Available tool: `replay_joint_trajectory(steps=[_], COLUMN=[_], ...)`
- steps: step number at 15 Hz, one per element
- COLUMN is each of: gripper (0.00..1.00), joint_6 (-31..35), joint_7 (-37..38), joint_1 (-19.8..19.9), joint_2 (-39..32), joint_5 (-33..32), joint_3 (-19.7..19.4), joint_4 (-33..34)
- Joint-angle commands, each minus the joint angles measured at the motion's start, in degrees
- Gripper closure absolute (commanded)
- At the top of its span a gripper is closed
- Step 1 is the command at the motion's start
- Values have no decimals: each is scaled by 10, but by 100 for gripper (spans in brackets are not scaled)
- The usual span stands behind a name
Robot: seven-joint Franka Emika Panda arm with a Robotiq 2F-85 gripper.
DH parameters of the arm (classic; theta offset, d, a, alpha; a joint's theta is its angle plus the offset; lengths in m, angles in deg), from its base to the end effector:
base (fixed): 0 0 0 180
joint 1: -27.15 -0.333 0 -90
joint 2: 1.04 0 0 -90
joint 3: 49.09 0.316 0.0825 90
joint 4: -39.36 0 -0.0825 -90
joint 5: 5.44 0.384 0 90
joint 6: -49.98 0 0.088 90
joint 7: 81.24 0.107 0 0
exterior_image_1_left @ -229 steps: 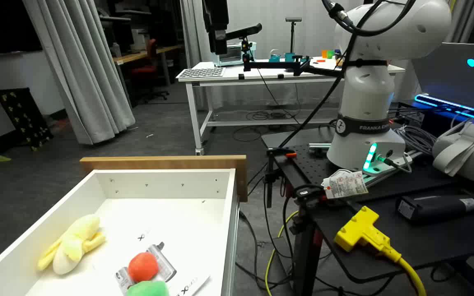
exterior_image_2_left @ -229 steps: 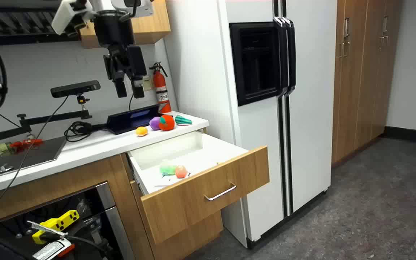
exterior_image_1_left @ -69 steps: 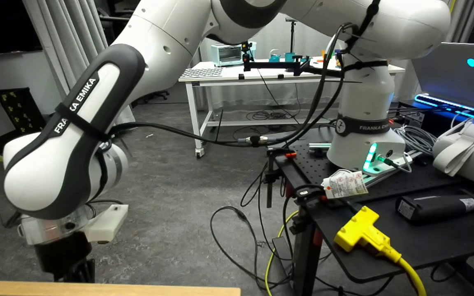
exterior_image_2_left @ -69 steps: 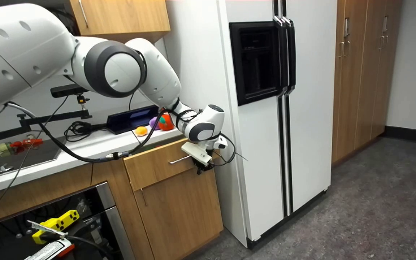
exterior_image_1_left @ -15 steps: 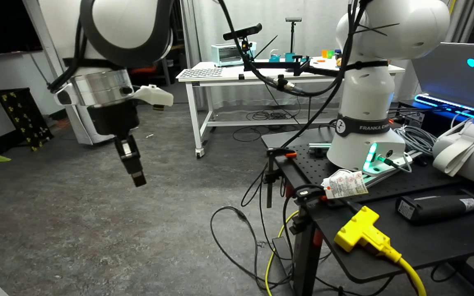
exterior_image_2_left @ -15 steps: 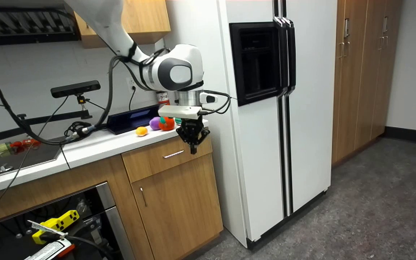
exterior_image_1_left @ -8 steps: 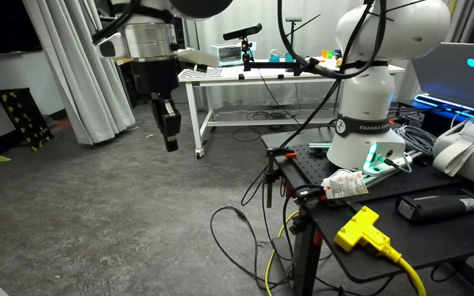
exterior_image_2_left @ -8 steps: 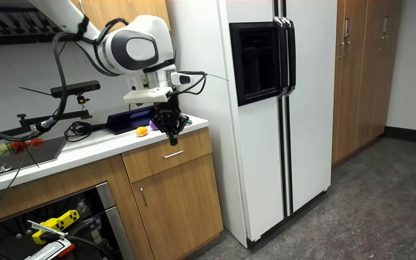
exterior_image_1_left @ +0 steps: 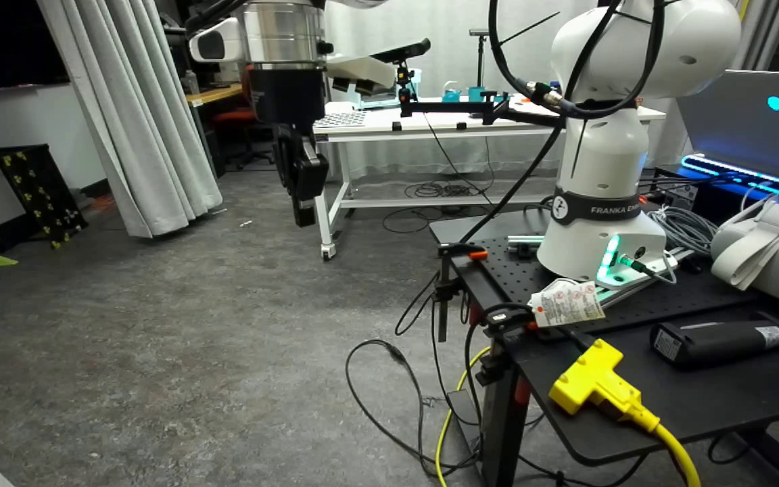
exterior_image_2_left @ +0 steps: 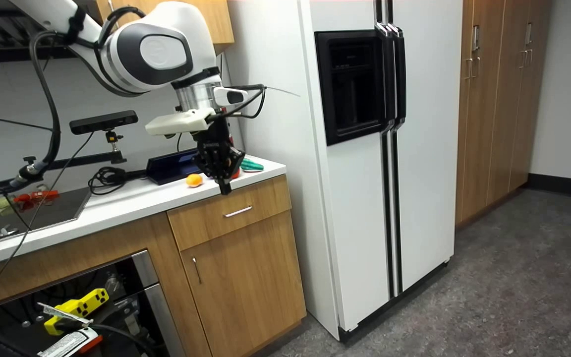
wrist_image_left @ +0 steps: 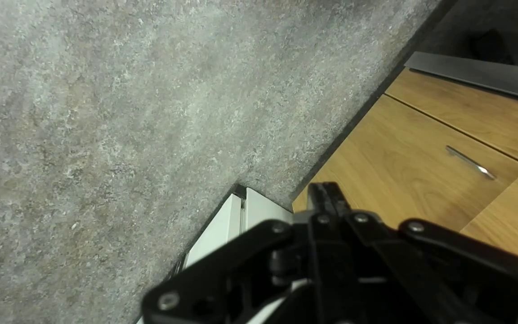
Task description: Close the drawer
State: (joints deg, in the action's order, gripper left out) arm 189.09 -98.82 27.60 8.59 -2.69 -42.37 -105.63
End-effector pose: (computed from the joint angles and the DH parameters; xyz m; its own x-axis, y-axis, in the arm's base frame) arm 0.4492 0.0489 0.3416 0.9266 0.3703 0.0656 0.3707 -0.9287 0.0060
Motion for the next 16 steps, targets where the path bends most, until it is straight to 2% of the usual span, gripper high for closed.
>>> replay_joint_trajectory(steps=[1,2,3,4,12,13,16], gripper=[99,74,73,68,6,1,0], joint_6=[-1,-1,7,11,7,9,15], joint_7=[4,4,3,10,-3,-7,-14], joint_1=[-20,-20,-20,-18,-23,-24,-27], joint_2=[0,0,-1,-1,-4,-4,-5], joint_5=[-5,-5,-9,-24,-31,-29,-28], joint_3=[-20,-20,-21,-20,-28,-29,-30], joint_4=[0,0,-1,-2,0,0,0])
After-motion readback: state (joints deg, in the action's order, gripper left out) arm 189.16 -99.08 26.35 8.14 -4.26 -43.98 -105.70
